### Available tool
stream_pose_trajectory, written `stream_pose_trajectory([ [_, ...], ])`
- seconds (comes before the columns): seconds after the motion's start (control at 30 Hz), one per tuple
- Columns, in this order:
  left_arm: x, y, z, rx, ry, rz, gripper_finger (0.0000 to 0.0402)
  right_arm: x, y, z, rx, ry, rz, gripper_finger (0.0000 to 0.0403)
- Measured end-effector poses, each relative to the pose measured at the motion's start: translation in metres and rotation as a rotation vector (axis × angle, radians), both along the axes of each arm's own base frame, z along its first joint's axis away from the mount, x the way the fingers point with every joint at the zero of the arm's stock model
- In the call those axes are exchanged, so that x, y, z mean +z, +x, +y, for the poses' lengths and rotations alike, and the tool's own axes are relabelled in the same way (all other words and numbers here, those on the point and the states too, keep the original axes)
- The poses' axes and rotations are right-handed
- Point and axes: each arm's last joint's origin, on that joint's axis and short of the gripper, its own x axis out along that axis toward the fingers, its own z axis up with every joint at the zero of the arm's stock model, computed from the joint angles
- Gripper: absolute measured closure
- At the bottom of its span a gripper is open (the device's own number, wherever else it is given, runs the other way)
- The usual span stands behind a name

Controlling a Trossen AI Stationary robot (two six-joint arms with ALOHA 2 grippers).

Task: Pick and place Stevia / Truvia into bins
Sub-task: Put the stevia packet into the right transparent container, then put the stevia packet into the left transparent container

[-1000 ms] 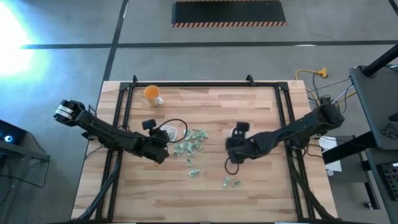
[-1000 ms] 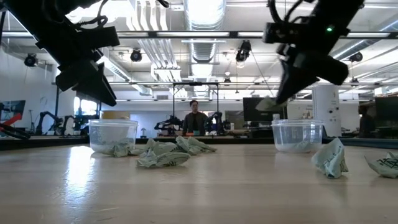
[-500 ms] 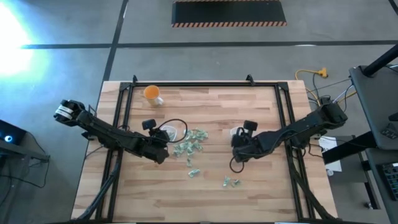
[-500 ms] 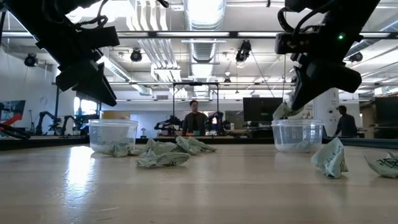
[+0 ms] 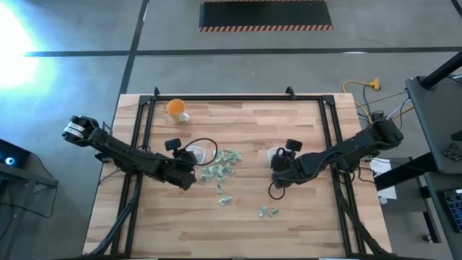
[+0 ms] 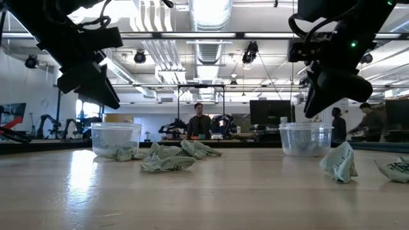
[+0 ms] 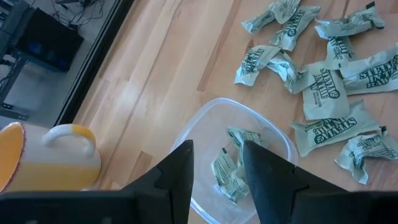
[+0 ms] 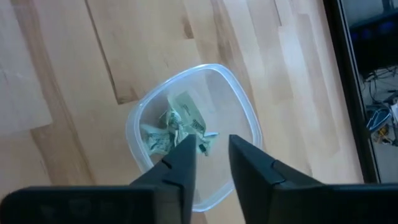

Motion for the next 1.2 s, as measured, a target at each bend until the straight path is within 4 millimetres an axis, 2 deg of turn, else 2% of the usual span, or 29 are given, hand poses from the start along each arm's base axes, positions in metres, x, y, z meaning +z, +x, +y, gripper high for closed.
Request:
stream_pose_trajectory([
  [0.13,0.002,0.004,-0.004,-0.061,-0.050,-0.005,0.0278,0.004,-0.001,0.000,0.014,0.000,-0.007,0.0286],
  [0.37,0.005,0.028,-0.030,-0.529,-0.223,-0.090,0.0278,0.017,-0.006,0.002,0.047,0.013,-0.060,0.0268],
  [0.47,0.002,0.036,-0.036,-0.620,-0.213,-0.118,0.0278,0.020,-0.007,0.006,0.076,0.020,-0.088,0.0269],
  [0.73,-0.033,0.055,-0.035,-0.603,-0.185,0.014,0.0278,0.024,0.000,0.019,0.210,0.020,-0.146,0.0282],
  [0.97,-0.042,0.069,-0.025,-0.557,-0.187,0.012,0.0278,0.024,0.001,0.021,0.225,0.020,-0.151,0.0291],
  [1.2,-0.053,0.078,-0.022,-0.598,-0.270,-0.002,0.0278,0.024,0.001,0.021,0.225,0.020,-0.153,0.0293],
])
